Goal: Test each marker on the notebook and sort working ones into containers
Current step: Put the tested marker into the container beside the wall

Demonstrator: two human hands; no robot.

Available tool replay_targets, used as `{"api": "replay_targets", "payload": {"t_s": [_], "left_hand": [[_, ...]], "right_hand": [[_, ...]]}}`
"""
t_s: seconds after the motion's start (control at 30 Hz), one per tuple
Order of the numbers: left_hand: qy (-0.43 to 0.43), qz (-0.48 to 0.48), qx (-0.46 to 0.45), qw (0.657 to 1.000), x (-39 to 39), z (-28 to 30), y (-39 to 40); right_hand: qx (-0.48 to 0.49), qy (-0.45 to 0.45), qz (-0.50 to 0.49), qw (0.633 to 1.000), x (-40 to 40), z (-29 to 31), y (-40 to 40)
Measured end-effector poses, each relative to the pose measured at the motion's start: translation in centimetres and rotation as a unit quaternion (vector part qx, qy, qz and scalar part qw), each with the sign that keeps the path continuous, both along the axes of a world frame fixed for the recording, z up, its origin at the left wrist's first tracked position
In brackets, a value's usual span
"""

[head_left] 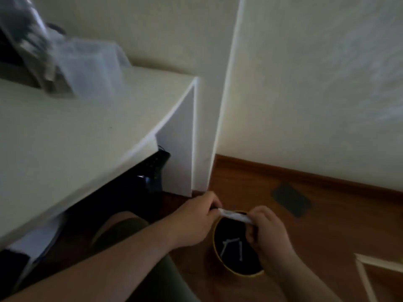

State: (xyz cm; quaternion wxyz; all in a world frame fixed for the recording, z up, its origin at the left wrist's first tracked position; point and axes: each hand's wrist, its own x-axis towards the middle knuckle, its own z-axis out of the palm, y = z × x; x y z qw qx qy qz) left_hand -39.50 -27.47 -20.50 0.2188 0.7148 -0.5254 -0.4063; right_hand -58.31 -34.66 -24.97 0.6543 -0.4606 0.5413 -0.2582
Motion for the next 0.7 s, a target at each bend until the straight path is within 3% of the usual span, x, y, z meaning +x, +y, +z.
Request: {"api": "replay_targets", "payload": {"t_s": [0.13, 0.33, 0.57, 0.7], "left_hand": [[0.021, 0.011, 0.167, 0.986, -2.5, -10.5, -3.5], [0.077, 0.037, 0.271, 0.959, -5.8, -17.3, -4.6], [0.124, 0.065, 0.273, 0.952, -4.8, -16.1, -6.1], [0.15, 0.077, 0.181, 0.969, -2.7, -9.1, -7.0]], "right_hand": [[0.148, 0.064, -0.057, 0.985, -3.6, -11.0, 0.8], [0.269, 0.056, -0.195, 0.942, -5.1, -18.2, 0.8], [0.304, 0.062, -0.186, 0.932, -4.7, -19.0, -1.1], [0.23, 0.048, -0.128, 0.964, -1.3, -13.5, -1.9]]}}
